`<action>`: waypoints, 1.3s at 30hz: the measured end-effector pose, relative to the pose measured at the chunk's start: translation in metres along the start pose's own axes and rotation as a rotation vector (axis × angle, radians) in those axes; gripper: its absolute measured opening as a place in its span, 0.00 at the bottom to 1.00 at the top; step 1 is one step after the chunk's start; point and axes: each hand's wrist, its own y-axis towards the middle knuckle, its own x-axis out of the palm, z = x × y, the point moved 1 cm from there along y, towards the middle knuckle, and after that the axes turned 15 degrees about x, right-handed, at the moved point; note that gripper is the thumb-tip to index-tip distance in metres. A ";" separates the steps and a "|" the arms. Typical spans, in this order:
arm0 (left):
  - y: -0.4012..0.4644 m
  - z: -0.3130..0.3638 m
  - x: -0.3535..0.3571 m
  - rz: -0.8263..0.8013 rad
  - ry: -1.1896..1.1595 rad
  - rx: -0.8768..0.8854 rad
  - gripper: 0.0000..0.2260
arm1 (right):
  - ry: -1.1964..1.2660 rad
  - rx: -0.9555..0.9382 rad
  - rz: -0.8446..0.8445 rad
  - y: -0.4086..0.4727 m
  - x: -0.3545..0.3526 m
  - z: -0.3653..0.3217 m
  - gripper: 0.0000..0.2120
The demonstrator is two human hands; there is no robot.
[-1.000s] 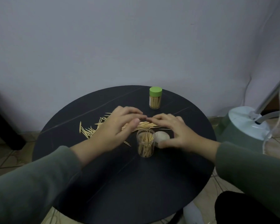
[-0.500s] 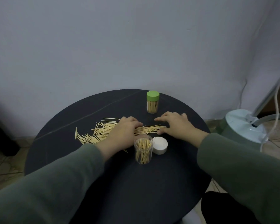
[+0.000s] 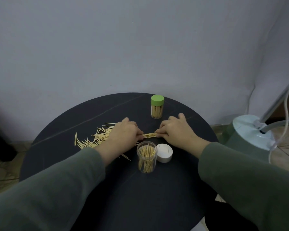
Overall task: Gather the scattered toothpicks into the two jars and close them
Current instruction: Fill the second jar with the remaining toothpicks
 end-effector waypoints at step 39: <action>-0.017 0.000 -0.012 0.543 -0.576 -0.186 0.08 | 0.754 0.284 0.004 -0.021 -0.020 0.001 0.02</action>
